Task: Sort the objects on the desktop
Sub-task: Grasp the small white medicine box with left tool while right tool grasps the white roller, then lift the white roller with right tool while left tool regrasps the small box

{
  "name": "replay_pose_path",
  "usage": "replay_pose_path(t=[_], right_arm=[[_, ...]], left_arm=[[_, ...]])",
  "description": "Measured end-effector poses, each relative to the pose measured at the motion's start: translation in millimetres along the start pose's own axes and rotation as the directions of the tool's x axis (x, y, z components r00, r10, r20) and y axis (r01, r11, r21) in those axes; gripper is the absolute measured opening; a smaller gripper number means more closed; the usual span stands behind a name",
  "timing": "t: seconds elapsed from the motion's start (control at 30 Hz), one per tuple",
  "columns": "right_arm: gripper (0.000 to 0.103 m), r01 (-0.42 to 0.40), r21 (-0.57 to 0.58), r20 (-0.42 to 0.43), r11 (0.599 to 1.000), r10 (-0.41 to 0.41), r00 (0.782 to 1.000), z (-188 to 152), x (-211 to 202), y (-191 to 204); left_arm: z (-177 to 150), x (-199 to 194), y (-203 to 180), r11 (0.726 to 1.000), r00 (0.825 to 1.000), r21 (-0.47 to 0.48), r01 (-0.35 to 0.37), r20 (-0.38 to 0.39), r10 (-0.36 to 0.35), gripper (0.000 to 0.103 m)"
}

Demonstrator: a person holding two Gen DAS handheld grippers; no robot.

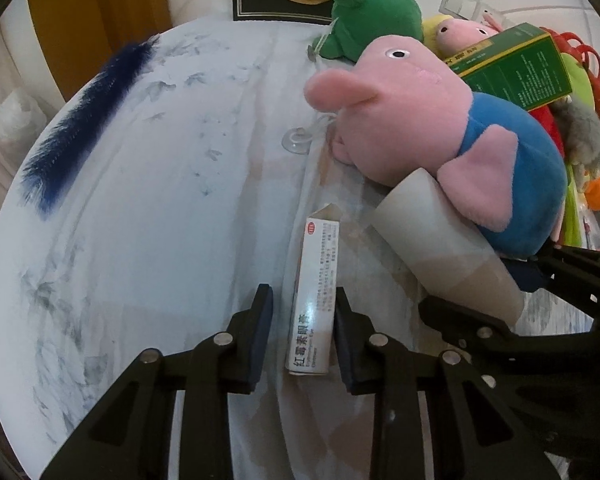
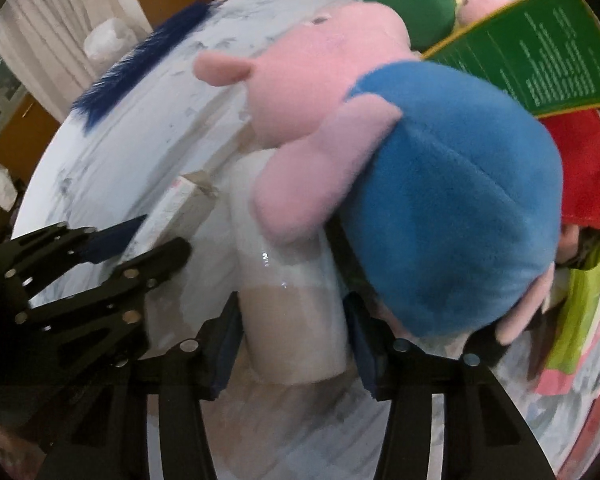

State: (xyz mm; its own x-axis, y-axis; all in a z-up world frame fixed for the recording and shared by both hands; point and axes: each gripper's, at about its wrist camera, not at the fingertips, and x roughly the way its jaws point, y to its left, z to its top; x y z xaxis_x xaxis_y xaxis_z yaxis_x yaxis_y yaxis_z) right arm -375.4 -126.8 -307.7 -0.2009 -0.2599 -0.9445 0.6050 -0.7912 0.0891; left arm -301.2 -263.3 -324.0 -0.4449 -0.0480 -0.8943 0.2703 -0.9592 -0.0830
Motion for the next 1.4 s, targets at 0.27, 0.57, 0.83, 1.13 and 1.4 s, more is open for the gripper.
replay_pose_path(t=[0.27,0.57,0.83,1.13,1.4], right_arm=[[0.046,0.004,-0.018,0.027,1.000,-0.004,1.000,-22,-26,4],[0.045,-0.002,-0.005,0.125,1.000,0.002,0.992,-52,-87,-5],[0.045,0.003,-0.010,0.236,1.000,0.000,0.972,-85,-144,-19],[0.045,0.061,0.061,0.361,0.996,-0.079,0.929,-121,-217,-32],[0.045,0.085,0.134,0.339,0.987,-0.126,0.932,-136,-223,-30]], left_arm=[[-13,-28,-12,1.000,0.999,0.005,0.026,0.035,-0.026,0.019],[-29,-83,-46,1.000,0.991,0.026,0.014,0.132,-0.018,0.019],[-41,-137,-90,0.999,0.972,0.047,-0.012,0.235,0.001,0.017],[-40,-196,-132,0.989,0.938,0.151,0.004,0.342,-0.056,0.014],[-55,-174,-83,0.998,0.964,0.070,-0.008,0.266,-0.011,0.014]])
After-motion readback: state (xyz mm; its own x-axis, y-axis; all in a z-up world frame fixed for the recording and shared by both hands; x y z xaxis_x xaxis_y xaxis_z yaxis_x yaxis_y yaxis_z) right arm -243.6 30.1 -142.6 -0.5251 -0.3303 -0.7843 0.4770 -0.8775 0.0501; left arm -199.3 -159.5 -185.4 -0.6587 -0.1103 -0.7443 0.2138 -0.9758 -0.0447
